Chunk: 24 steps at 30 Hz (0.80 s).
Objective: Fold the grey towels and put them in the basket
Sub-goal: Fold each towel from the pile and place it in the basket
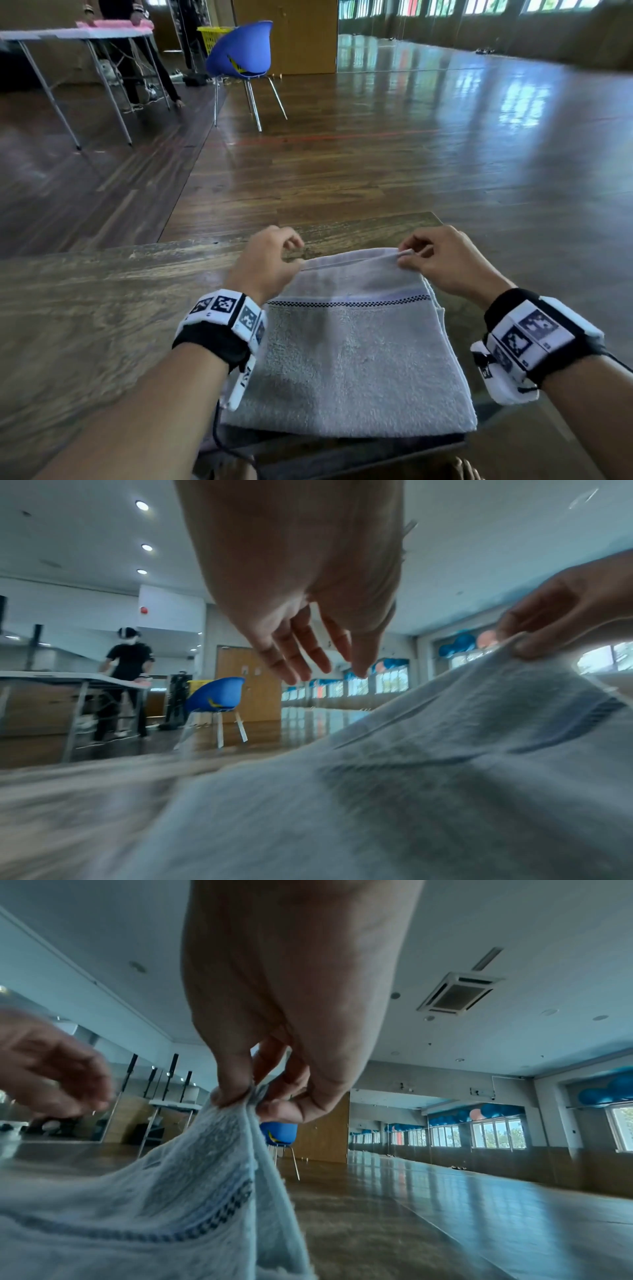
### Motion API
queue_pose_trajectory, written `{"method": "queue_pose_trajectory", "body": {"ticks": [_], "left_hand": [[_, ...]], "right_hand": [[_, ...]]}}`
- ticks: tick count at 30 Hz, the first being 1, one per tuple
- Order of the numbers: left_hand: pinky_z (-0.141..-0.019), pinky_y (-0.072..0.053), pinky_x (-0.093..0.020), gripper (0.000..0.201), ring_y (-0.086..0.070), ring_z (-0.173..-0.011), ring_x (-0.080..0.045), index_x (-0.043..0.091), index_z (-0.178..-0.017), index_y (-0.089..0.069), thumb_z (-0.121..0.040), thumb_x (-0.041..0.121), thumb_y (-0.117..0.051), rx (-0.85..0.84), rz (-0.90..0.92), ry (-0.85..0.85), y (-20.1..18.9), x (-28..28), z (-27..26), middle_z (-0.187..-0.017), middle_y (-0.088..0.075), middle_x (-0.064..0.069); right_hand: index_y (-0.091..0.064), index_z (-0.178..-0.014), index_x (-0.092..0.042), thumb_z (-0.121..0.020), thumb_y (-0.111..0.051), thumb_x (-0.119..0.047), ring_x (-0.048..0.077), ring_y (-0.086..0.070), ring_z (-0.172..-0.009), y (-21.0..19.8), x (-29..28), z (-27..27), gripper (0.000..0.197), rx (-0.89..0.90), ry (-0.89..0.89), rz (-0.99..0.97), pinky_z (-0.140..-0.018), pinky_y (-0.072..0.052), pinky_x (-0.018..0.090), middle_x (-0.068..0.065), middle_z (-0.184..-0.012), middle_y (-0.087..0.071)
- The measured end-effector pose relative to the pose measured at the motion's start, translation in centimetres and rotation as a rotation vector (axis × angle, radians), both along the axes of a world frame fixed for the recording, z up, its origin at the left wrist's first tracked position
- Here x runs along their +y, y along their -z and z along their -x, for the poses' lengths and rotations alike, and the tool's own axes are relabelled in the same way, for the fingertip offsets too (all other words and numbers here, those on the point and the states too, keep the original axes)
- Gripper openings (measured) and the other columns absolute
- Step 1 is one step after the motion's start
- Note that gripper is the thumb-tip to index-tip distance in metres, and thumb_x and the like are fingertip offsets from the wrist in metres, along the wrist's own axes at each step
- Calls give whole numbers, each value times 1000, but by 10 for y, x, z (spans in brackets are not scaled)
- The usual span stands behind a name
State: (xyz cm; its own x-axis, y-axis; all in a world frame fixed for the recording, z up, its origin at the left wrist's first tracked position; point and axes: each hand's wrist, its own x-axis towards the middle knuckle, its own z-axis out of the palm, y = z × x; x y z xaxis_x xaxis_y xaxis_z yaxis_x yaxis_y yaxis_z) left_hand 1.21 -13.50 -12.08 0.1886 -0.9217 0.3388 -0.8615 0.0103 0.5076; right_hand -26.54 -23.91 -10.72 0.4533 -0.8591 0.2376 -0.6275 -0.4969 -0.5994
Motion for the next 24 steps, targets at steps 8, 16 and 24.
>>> {"method": "queue_pose_trajectory", "body": {"ticks": [8, 16, 24], "left_hand": [[-73, -50, -31, 17, -59, -78, -11, 17, -92, -71, -79, 25, -80, 63, 153, 383, -35, 19, 100, -88, -68, 3], [-74, -53, -32, 13, -66, -76, -13, 14, -88, -77, -82, 24, -80, 172, 81, 342, -36, 22, 111, -83, -75, 0], [-50, -34, -16, 20, -38, -48, -1, 13, -83, -62, -91, 31, -66, 329, -36, 378, -39, 10, 113, -55, -48, 14]], "right_hand": [[-77, -85, -27, -77, -87, -20, 3, -63, -66, -9, 81, -1, 13, -265, 63, 118, -64, -50, 17, -15, -69, -69], [-79, -87, -27, -80, -83, -12, 15, -70, -76, -12, 87, 10, 17, -359, 12, -7, -75, -59, 32, -7, -83, -75], [-75, -87, -29, -91, -69, -6, 2, -61, -54, -18, 61, 21, 24, -369, 11, -69, -56, -48, 13, -15, -70, -73]]}}
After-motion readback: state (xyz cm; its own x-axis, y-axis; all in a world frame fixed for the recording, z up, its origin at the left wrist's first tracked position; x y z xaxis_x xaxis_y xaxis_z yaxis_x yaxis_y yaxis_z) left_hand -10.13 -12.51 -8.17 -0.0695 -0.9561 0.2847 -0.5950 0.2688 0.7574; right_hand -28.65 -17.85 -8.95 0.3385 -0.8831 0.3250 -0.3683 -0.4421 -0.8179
